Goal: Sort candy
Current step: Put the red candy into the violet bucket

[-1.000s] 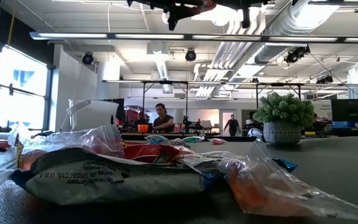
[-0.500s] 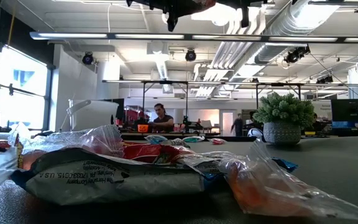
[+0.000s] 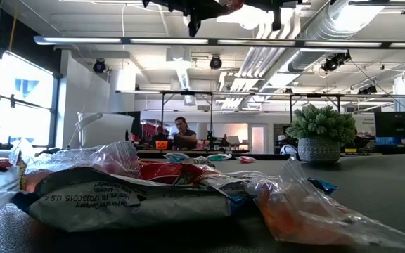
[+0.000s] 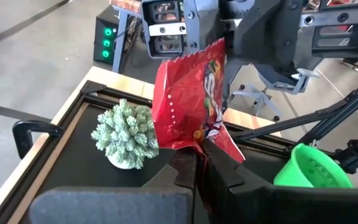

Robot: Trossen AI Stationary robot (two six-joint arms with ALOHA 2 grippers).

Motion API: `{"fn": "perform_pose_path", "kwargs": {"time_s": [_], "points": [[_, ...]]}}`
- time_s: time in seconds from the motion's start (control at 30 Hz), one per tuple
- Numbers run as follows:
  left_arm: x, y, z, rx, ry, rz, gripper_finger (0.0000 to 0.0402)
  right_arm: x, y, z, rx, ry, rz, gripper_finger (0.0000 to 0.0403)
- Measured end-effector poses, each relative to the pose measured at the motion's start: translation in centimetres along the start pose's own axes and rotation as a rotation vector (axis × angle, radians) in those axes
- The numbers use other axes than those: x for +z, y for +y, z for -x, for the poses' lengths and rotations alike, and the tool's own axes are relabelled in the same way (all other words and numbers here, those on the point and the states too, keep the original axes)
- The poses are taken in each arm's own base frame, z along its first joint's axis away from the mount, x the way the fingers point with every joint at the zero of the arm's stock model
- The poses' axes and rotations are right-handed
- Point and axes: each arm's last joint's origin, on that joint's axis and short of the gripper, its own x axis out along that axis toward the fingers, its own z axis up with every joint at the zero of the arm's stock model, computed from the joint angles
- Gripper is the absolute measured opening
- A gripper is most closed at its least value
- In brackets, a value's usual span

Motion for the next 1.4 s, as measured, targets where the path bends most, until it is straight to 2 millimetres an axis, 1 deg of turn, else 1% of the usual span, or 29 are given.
{"fn": "perform_pose_path", "kwargs": {"time_s": [0.13, 0.27, 0.4, 0.5, 0.6, 0.7, 0.77, 0.83, 0.97, 1.1, 1.2, 1.4], "points": [[-0.1, 0.0, 0.0, 0.001, 0.005, 0.003, 0.0, 0.0, 0.0, 0.0, -0.001, 0.0, 0.012, 0.0124], [-0.3, -0.1, 0.3, 0.005, 0.04, 0.024, 0.0, 0.1, -0.3, 0.2, -0.021, 0.014, 0.058, 0.0163], [-1.0, -1.1, 1.9, 0.015, 0.138, 0.054, 0.0, 0.5, -0.7, 1.5, -0.072, 0.048, 0.045, 0.0188], [-2.0, -2.7, 4.0, 0.047, 0.269, 0.097, 0.0, 0.7, -0.8, 3.0, -0.117, 0.093, 0.005, 0.0194], [-3.5, -5.8, 5.9, 0.098, 0.449, 0.146, 0.0, 0.7, -0.8, 4.4, -0.156, 0.155, -0.024, 0.0195], [-5.2, -9.7, 7.3, 0.186, 0.631, 0.187, 0.0, 0.3, -0.7, 5.7, -0.193, 0.225, -0.038, 0.0195], [-6.3, -12.4, 8.3, 0.245, 0.723, 0.235, 0.0, 0.0, -0.8, 6.4, -0.222, 0.272, -0.072, 0.0195], [-7.2, -15.0, 9.4, 0.272, 0.779, 0.308, 0.0, -0.3, -0.8, 6.9, -0.249, 0.31, -0.106, 0.0195], [-8.4, -20.0, 10.9, 0.324, 0.772, 0.47, 0.0, -1.0, -1.1, 7.5, -0.294, 0.387, -0.124, 0.0195], [-10.1, -24.2, 11.7, 0.403, 0.752, 0.616, 0.0, -1.7, -1.4, 8.0, -0.339, 0.475, -0.135, 0.0195], [-11.7, -27.0, 11.7, 0.474, 0.755, 0.713, 0.0, -2.2, -1.6, 8.4, -0.366, 0.536, -0.13, 0.0195], [-15.8, -32.3, 11.0, 0.617, 0.83, 0.874, 0.0, -3.0, -1.8, 9.0, -0.419, 0.63, -0.144, 0.0195]]}}
